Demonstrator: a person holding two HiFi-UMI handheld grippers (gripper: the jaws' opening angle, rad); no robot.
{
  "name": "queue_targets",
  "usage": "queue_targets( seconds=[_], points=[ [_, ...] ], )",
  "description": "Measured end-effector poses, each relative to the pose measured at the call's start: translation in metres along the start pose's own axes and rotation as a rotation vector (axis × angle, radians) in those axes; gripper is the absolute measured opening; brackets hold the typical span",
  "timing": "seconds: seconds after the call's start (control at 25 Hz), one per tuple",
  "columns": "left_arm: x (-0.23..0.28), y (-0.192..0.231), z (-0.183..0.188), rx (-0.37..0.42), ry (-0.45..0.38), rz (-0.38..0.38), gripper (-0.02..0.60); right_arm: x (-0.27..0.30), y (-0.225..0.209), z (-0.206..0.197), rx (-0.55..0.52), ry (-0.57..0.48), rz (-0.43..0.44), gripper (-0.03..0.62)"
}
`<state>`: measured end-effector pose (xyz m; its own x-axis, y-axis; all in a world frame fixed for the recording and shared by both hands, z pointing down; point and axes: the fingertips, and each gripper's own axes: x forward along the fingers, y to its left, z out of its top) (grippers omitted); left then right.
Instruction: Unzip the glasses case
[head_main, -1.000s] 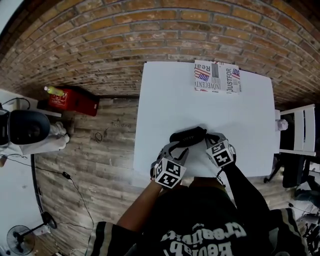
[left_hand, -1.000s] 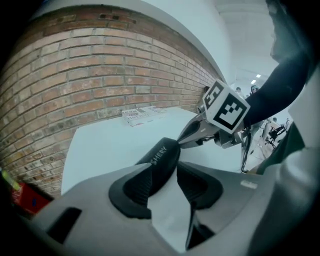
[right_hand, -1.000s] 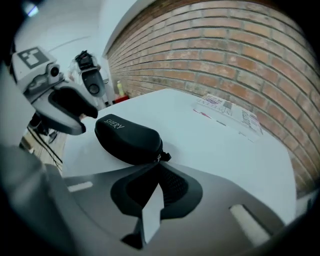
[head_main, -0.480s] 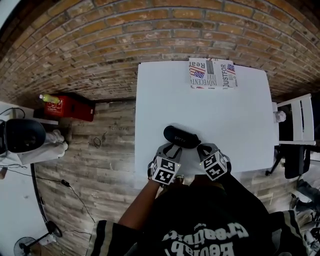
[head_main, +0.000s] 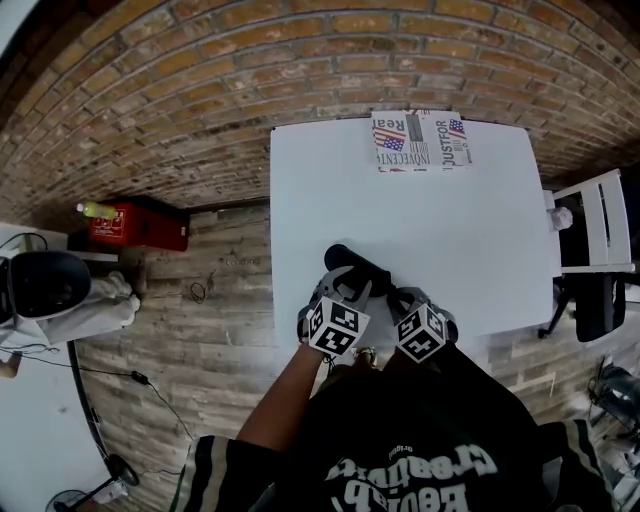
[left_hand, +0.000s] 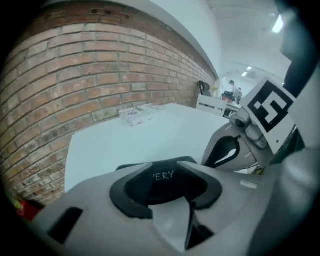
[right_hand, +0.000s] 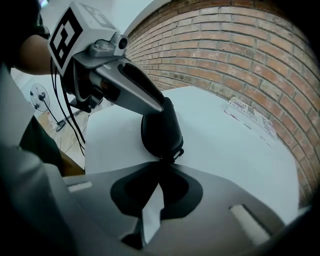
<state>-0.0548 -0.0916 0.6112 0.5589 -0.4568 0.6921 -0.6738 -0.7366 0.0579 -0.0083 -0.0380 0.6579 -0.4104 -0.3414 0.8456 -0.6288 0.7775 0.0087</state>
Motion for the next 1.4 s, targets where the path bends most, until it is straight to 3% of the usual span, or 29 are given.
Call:
queue_targets(
  seconds=[0.56,1.04,1.4],
  points=[
    [0.002,-0.001,-0.004,0.004,0.009,-0.014,0.150,-0.004,-0.012,-0.001,-0.026,0.006,-0.068,0.014],
    [0.003,-0.001,-0.003,-0.006,0.016,-0.026,0.149,-0.003,-0.030,0.005,-0.173,0.040,-0.100,0.014],
    [0.004,0.000,-0.003,-0.027,0.009,-0.044,0.140,0.006,-0.044,0.018,-0.256,0.056,-0.078,0.015]
  ],
)
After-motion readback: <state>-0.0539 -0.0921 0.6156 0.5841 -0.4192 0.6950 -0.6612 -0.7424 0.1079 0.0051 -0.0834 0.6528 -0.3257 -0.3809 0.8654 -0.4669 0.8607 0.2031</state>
